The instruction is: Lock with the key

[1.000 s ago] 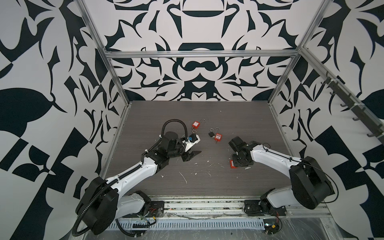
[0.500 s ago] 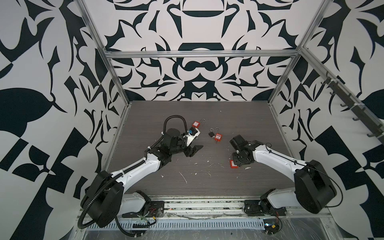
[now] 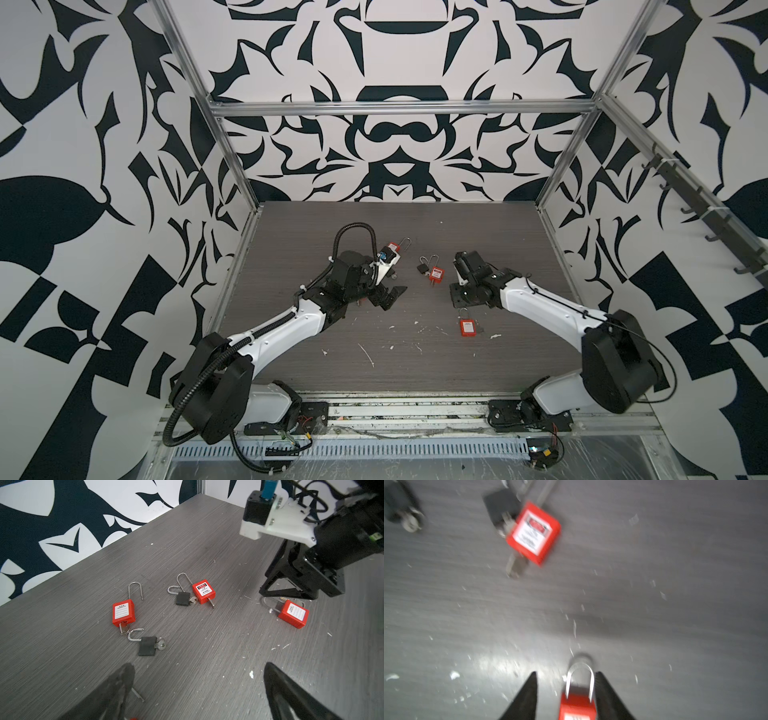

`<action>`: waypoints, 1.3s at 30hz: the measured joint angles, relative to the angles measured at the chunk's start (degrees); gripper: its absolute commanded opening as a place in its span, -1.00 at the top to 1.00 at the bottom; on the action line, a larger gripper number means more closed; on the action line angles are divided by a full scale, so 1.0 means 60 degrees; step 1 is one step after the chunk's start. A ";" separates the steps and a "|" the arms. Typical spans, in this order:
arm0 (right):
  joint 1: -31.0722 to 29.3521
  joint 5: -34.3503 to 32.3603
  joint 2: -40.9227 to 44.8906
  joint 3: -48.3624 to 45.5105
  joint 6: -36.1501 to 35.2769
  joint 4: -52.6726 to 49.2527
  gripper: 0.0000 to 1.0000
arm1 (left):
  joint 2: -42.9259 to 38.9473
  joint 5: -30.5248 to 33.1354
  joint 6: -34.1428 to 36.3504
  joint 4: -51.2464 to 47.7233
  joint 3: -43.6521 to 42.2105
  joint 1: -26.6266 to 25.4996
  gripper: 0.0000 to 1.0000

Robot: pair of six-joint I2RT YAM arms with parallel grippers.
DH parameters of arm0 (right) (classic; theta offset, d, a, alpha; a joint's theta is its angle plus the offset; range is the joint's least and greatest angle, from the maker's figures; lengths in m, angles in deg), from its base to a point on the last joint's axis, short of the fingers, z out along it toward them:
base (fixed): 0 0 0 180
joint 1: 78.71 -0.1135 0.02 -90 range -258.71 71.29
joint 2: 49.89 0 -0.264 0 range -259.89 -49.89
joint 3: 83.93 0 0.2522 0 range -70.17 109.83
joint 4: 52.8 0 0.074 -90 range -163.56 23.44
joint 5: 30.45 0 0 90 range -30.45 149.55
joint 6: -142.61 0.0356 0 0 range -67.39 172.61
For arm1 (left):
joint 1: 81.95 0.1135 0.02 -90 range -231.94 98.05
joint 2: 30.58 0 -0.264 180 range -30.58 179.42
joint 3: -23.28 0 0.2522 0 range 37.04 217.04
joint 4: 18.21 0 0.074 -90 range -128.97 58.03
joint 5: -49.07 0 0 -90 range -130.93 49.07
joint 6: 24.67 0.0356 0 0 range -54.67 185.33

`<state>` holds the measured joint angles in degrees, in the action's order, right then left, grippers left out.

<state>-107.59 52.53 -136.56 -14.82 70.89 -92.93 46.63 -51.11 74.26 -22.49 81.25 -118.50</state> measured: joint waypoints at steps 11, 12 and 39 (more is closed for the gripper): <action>0.0656 0.0688 -0.3916 0.3799 -0.0255 0.0149 -0.04 | 0.0503 0.0783 -0.0426 -0.0783 0.1002 0.0000 -0.98; 0.0758 0.0827 -0.4146 0.3985 -0.0197 0.0160 -0.04 | 0.0503 0.0889 -0.0412 -0.0860 0.1071 0.0000 -0.99; 0.1195 0.3672 -0.4156 0.3238 0.0474 0.0102 0.08 | 0.0535 0.1311 -0.0430 -0.1351 0.1122 0.0000 -0.99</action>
<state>-100.42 74.56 -161.50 4.61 73.73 -92.32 49.84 -43.24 71.68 -30.60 87.98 -118.50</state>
